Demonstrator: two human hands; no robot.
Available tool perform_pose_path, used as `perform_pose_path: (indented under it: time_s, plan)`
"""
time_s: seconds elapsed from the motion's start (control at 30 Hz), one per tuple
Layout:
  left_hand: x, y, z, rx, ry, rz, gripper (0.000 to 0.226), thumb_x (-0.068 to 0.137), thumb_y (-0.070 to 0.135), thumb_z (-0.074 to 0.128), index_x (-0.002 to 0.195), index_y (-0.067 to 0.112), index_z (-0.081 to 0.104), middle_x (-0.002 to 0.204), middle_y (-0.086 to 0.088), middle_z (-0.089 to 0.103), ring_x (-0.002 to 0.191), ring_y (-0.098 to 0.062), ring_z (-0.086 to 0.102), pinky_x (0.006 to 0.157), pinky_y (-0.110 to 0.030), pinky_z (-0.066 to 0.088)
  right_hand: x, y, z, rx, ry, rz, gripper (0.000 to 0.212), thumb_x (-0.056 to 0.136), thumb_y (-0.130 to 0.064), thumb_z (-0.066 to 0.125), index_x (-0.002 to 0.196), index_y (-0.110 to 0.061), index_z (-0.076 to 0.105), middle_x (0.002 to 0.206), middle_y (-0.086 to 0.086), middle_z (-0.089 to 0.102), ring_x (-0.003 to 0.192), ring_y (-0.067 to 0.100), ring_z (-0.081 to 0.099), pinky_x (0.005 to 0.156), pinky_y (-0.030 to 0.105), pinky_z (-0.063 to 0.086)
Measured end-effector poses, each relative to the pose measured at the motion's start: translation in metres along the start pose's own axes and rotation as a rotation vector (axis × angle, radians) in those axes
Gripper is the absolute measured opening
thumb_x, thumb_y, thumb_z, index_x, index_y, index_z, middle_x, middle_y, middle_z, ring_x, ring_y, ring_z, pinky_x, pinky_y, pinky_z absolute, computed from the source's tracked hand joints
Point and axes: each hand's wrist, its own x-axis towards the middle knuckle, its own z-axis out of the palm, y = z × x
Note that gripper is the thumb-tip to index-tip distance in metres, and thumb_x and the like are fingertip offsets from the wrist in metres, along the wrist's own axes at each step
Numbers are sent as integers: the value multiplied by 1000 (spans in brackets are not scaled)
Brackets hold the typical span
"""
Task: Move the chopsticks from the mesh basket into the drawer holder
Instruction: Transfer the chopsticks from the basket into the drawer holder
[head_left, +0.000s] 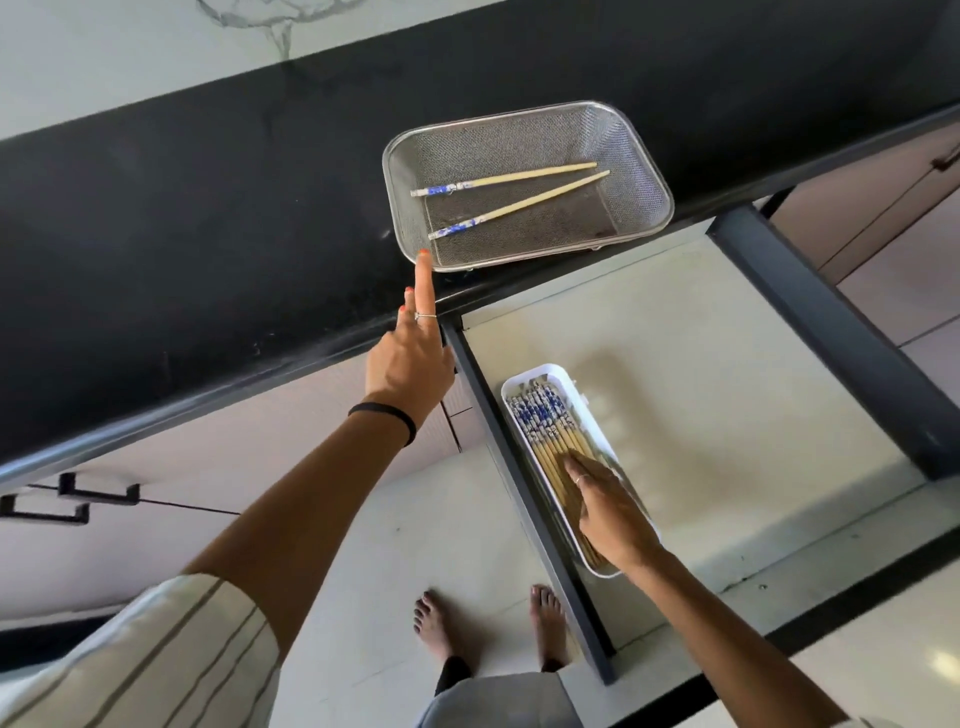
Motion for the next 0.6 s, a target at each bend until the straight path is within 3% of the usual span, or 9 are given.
perform_pose_path:
  time_s: [0.17,0.3,0.43,0.53,0.6]
  plan:
    - [-1,0,-5,17,-2,27,94,91,13,49,143,21,-29,132,-18,55,58,-18,56,55,-29,50,-6,6,4,8,-44,-30,70,90,0,48,151,-21,21,155,-7,31,141,8,34,110,15,2]
    - [-2,-1,-7,20,-12,31,93,91,11,47,144,20,-29,131,-19,56,58,-19,58,57,-30,53,-3,6,5,19,-52,-16,71,91,-6,51,152,-21,16,155,-4,31,138,13,40,114,23,16]
    - [-1,0,-9,10,-24,24,92,91,8,47,145,20,-27,129,-20,57,60,-21,61,61,-35,56,1,4,4,76,-39,-17,69,92,-1,44,152,-19,15,157,-3,25,143,13,30,118,25,14]
    - [0,-1,-10,-13,-49,16,96,88,7,50,146,20,-26,126,-21,58,65,-25,64,65,-40,57,0,5,4,97,-72,15,71,92,-2,44,152,-20,11,158,-2,23,142,17,33,118,32,26]
    - [1,-2,-11,-28,-63,17,101,86,9,54,145,21,-27,121,-22,61,67,-28,65,66,-41,57,-2,6,5,72,-73,30,70,93,-6,46,152,-18,11,159,-1,23,143,19,30,117,30,22]
